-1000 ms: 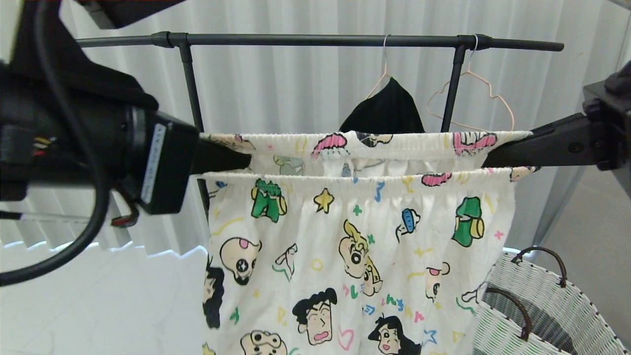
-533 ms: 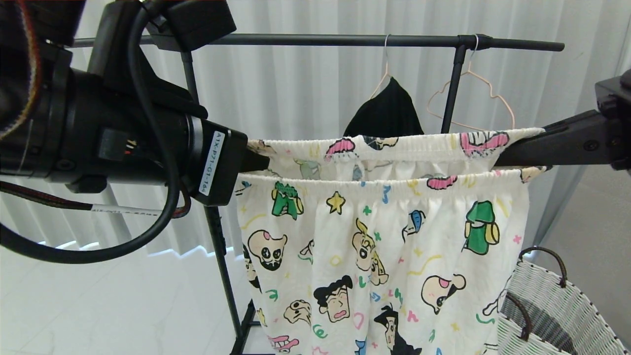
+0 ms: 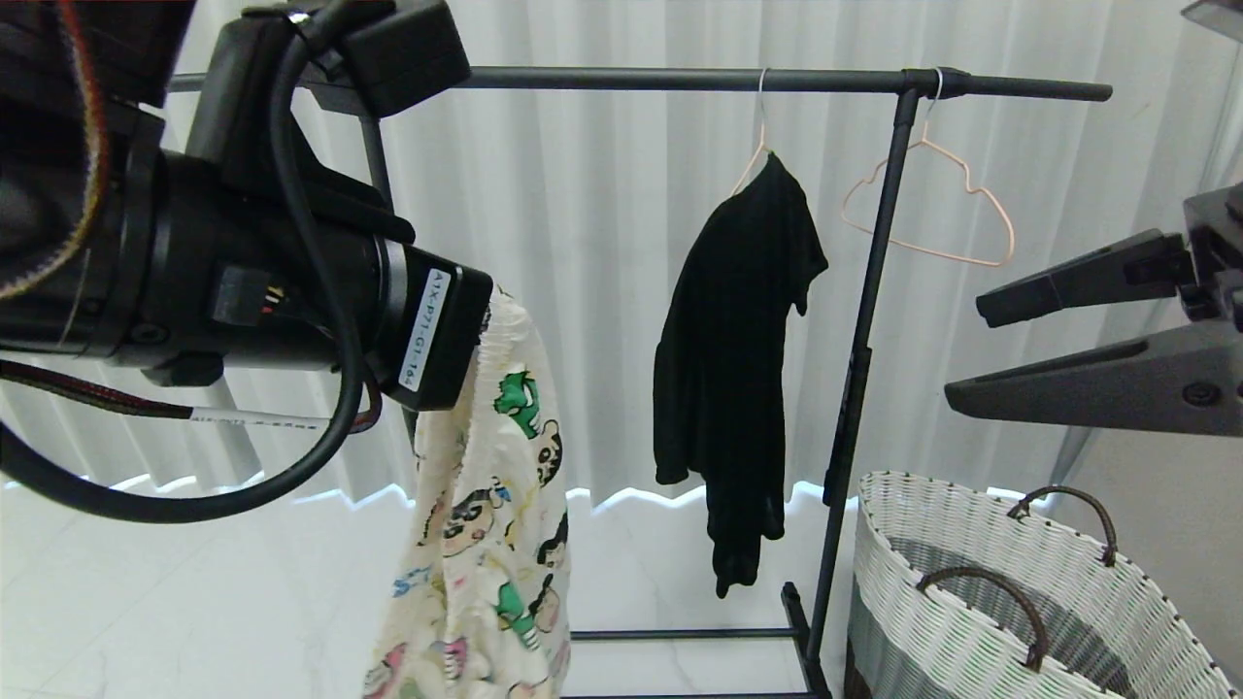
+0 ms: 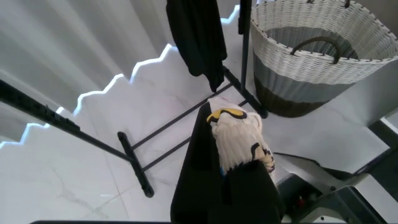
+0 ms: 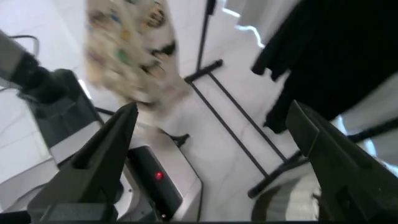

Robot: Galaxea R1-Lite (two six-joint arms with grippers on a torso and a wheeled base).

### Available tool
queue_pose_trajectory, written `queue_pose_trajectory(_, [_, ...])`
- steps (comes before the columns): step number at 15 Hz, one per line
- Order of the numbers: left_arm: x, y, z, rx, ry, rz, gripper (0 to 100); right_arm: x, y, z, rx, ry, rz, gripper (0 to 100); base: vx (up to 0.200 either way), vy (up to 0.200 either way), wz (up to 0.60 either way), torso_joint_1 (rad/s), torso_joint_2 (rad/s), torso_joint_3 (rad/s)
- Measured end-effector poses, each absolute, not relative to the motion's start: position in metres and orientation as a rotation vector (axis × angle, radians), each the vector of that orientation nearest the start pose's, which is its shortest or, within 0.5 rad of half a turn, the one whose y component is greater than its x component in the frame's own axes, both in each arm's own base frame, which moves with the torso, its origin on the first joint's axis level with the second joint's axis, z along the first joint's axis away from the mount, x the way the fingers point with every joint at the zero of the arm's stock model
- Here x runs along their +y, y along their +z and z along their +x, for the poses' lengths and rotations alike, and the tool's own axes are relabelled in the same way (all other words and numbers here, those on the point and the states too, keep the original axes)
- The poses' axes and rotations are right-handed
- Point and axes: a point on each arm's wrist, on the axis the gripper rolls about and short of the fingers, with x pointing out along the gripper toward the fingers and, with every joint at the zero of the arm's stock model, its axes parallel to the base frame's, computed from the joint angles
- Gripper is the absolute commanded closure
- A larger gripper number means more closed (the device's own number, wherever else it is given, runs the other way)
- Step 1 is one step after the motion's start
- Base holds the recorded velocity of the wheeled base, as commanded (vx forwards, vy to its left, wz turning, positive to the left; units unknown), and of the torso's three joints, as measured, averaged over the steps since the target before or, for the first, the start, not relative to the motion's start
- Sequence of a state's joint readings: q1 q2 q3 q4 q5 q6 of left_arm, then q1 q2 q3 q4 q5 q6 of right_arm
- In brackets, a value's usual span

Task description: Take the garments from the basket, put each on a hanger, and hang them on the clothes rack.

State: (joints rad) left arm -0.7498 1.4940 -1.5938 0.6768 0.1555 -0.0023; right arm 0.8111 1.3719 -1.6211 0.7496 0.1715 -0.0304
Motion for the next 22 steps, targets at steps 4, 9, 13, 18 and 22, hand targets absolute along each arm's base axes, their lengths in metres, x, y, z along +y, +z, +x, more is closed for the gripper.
queue_pose_trajectory(4, [-0.132,0.316,0.165,0.578,-0.424,0.305,100,0.095,0.342,0.120,0.618,0.492,-0.324,0,0.000,0.000,0.00,0.000,0.00,0.000])
queue_pose_trajectory(9, [-0.076,0.284,0.142,0.656,-0.202,0.308,100,0.051,0.321,0.106,0.613,0.194,-0.286,0,0.000,0.000,0.00,0.000,0.00,0.000])
queue_pose_trajectory(13, [-0.057,0.281,0.131,0.644,-0.088,0.297,100,0.043,0.303,0.109,0.512,0.076,-0.241,0,0.000,0.000,0.00,0.000,0.00,0.000])
queue_pose_trajectory(18, [-0.051,0.278,0.122,0.641,-0.076,0.290,100,0.035,0.302,0.110,0.492,0.034,-0.197,0,0.000,0.000,0.00,0.032,-0.14,-0.121])
queue_pose_trajectory(22, [-0.050,0.280,0.119,0.630,-0.077,0.285,100,0.032,0.305,0.112,0.464,0.058,-0.161,0,0.000,0.000,0.00,0.179,-0.46,-0.287])
